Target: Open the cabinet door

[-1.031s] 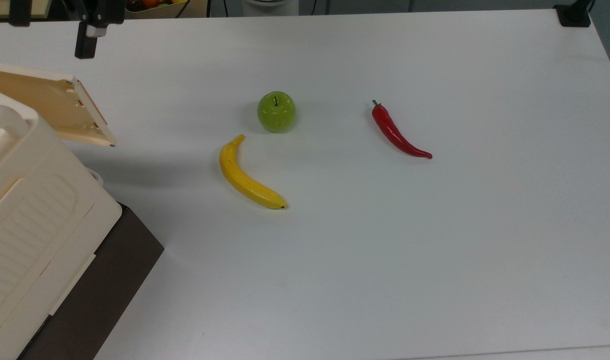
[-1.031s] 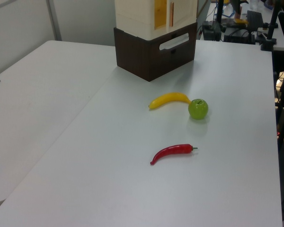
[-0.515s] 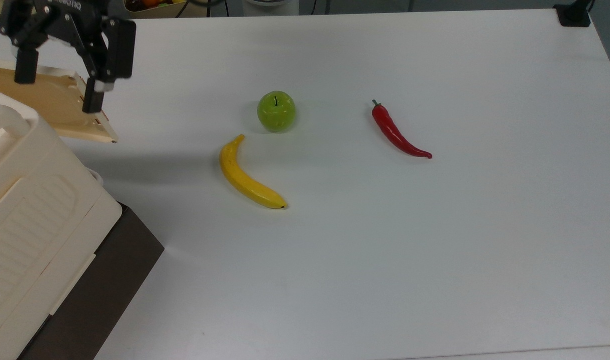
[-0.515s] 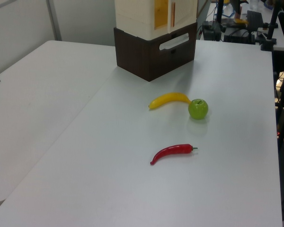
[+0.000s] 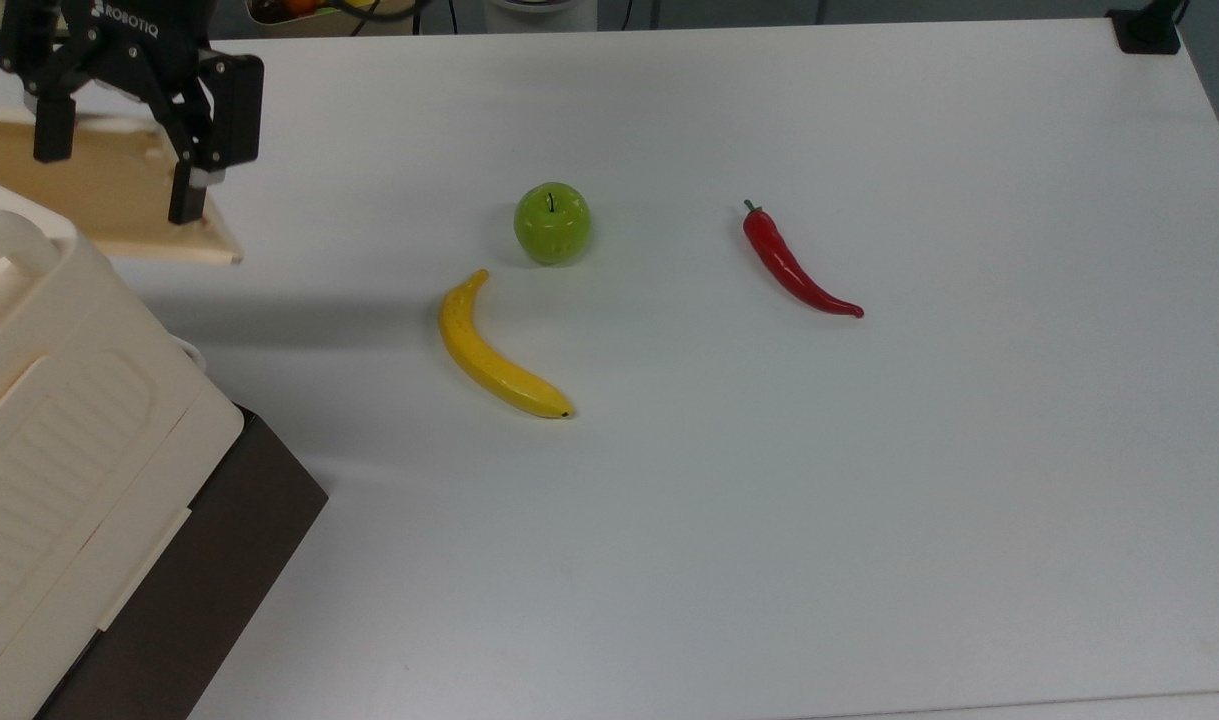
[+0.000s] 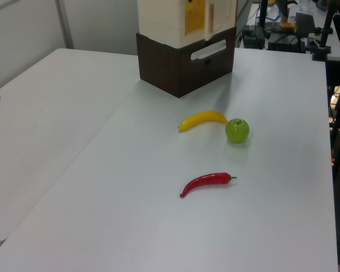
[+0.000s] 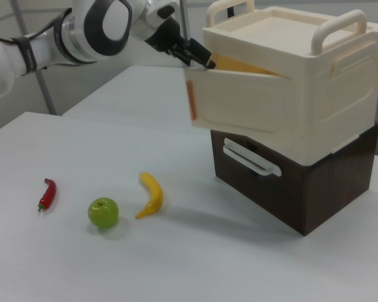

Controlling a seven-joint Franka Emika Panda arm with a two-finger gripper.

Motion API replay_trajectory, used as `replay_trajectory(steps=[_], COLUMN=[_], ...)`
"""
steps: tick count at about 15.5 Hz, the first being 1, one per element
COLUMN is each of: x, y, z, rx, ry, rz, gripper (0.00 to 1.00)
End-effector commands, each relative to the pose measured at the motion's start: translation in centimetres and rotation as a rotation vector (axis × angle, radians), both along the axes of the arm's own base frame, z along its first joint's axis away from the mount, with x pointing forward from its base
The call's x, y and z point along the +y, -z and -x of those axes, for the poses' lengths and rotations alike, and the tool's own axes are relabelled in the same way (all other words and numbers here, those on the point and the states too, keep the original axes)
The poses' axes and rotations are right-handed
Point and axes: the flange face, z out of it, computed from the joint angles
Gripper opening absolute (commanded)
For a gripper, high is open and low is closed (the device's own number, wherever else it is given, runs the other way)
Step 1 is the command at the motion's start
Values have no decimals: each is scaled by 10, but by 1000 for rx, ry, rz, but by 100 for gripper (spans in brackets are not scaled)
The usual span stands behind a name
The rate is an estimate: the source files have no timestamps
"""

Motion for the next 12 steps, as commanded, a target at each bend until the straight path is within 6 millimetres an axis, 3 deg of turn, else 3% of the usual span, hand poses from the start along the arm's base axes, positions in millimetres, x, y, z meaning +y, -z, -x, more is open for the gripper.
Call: replay_trajectory(steps=[1,3,9,12], x=[-5,-8,-53,-53], y=[-12,-16,-32,-25], z=[26,40,89,93], rx=[137,222,439,505], ry=[-27,-48,-135,-177], rz=[26,42,49,51], gripper=[100,100,100,100])
